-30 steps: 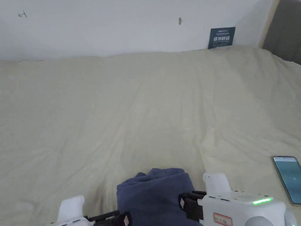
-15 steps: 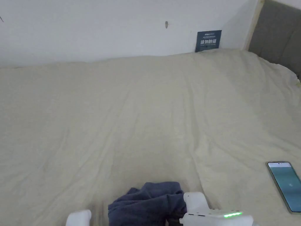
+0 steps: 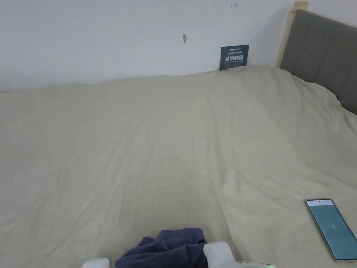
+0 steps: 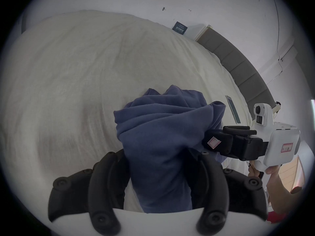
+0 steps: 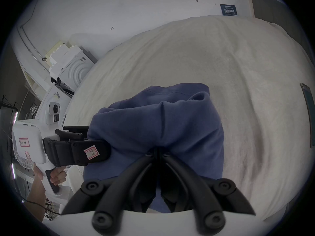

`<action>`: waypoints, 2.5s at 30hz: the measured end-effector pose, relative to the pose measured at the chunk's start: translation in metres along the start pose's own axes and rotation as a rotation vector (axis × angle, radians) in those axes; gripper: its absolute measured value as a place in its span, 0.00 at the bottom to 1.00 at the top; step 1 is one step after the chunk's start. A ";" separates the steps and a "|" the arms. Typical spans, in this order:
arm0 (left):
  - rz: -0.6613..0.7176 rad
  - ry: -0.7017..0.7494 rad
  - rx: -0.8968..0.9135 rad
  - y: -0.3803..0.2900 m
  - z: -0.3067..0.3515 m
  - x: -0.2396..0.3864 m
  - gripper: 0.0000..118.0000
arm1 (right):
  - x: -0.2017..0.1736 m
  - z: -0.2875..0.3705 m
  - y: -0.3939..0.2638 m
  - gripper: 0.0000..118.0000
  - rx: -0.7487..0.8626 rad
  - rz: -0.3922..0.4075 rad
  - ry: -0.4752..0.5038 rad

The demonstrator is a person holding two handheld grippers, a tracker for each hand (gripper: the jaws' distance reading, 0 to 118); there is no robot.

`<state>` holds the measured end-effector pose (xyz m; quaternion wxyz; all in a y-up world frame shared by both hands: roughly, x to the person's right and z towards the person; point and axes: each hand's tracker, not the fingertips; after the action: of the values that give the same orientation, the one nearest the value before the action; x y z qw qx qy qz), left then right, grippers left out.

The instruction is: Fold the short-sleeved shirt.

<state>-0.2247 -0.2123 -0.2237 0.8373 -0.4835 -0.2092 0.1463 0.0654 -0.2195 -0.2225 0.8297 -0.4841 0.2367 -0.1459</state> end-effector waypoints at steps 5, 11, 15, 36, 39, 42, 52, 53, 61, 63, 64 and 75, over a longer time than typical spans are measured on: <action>-0.018 0.011 0.023 -0.001 0.009 0.002 0.32 | -0.020 0.018 0.003 0.06 0.030 0.057 -0.063; -0.020 -0.003 0.039 0.000 0.018 0.001 0.20 | -0.020 0.023 0.009 0.06 0.005 0.086 -0.065; -0.030 -0.073 0.096 0.004 0.024 0.004 0.17 | -0.028 0.026 0.009 0.06 0.013 0.113 -0.110; 0.072 0.230 0.199 0.056 0.149 -0.146 0.17 | -0.128 0.113 0.013 0.06 0.327 0.270 -0.086; 0.031 0.382 0.190 0.070 0.179 -0.183 0.17 | -0.143 0.099 0.019 0.06 0.321 0.285 -0.090; 0.048 0.462 0.197 0.078 0.211 -0.228 0.17 | -0.156 0.083 0.025 0.06 0.309 0.311 -0.094; 0.189 0.679 0.120 0.096 0.269 -0.359 0.17 | -0.191 0.018 0.049 0.06 0.219 0.342 -0.057; 0.154 0.708 0.138 0.097 0.271 -0.367 0.17 | -0.197 0.010 0.050 0.06 0.220 0.356 -0.075; 0.180 0.816 0.104 0.095 0.277 -0.412 0.47 | -0.216 -0.023 0.058 0.06 0.179 0.403 -0.060; 0.191 0.894 0.059 0.092 0.272 -0.417 0.86 | -0.216 -0.025 0.058 0.06 0.171 0.403 -0.046; 0.198 0.912 0.031 0.090 0.270 -0.419 0.92 | -0.217 -0.026 0.057 0.06 0.166 0.406 -0.049; 0.154 0.862 0.433 0.079 0.328 -0.293 0.06 | -0.198 0.002 0.048 0.06 0.188 0.378 -0.059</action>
<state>-0.6448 -0.0588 -0.2080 0.9157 -0.3290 0.2281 0.0342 -0.1001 -0.1014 -0.2141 0.8903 -0.3557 0.2844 0.0053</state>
